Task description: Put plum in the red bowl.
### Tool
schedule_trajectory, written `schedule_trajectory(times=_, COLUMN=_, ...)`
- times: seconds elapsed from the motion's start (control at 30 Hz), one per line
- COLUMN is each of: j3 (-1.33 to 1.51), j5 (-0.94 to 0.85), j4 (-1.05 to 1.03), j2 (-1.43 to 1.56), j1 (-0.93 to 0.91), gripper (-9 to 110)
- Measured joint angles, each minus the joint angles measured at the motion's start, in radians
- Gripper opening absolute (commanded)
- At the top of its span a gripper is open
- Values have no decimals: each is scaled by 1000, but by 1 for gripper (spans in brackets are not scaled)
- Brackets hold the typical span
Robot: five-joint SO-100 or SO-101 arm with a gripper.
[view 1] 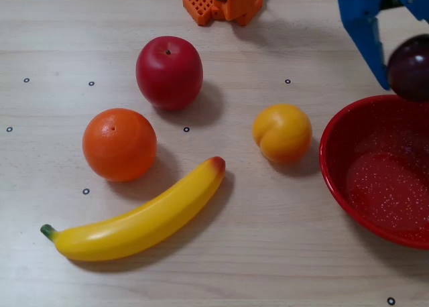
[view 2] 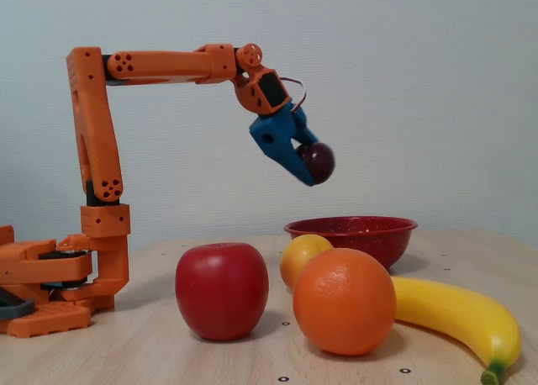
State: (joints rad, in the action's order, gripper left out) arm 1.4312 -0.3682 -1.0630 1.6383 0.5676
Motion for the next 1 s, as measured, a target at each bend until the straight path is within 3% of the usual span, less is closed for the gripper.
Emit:
schedule_trajectory(times=0.2, j3=-69, j5=147, j4=49, j2=-179, j1=0, gripper=0)
schedule_trajectory(times=0.4, j3=-396, j5=308, j4=11, j2=-445, j1=0, gripper=0)
schedule_trajectory(times=0.6, j3=-546, j5=313, j4=-40, j2=-588, j1=0, gripper=0)
schedule_trajectory(times=1.0, j3=-552, j5=311, j4=-44, j2=-692, j1=0, gripper=0)
